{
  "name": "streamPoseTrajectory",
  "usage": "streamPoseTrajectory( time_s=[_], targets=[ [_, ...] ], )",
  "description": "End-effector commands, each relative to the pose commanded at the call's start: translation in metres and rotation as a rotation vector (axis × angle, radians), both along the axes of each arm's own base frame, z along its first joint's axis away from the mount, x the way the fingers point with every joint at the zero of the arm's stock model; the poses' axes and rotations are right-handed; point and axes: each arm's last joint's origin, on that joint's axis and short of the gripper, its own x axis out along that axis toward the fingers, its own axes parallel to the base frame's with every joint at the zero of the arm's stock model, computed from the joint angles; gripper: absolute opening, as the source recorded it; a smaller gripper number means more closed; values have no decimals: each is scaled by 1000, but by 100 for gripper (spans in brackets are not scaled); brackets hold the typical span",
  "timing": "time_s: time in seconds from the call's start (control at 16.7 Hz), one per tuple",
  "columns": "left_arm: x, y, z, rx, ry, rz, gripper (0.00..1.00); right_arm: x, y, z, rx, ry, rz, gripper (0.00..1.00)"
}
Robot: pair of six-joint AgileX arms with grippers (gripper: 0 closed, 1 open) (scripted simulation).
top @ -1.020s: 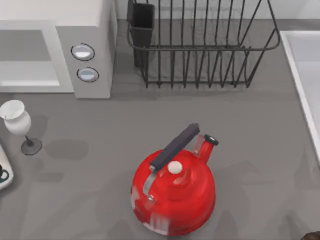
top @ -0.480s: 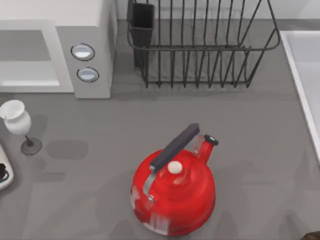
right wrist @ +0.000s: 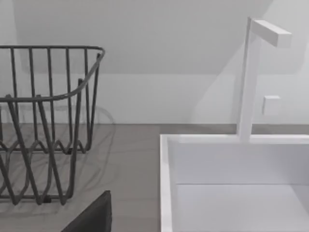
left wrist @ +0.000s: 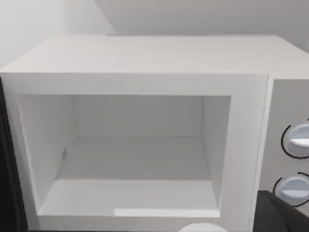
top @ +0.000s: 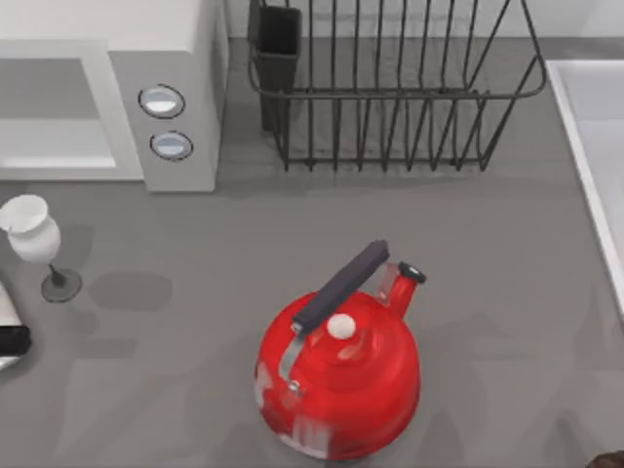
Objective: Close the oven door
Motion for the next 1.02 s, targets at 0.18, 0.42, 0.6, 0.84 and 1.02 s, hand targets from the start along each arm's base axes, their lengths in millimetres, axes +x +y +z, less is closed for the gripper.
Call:
streamPoseTrajectory(
  time_s=[0.18,0.42,0.6,0.84,1.02],
  targets=[
    [1,2,5,22,21,8,0,0,0,0,0,0,0,100],
    [13,14,32,128,146,43,0,0,0,0,0,0,0,100],
    [36,34,56,206,319,62,0,0,0,0,0,0,0,100],
    [74,83,80,243,541,58,0,0,0,0,0,0,0,100],
    [97,136,85,212,669,36,0,0,0,0,0,0,0,100]
  ],
)
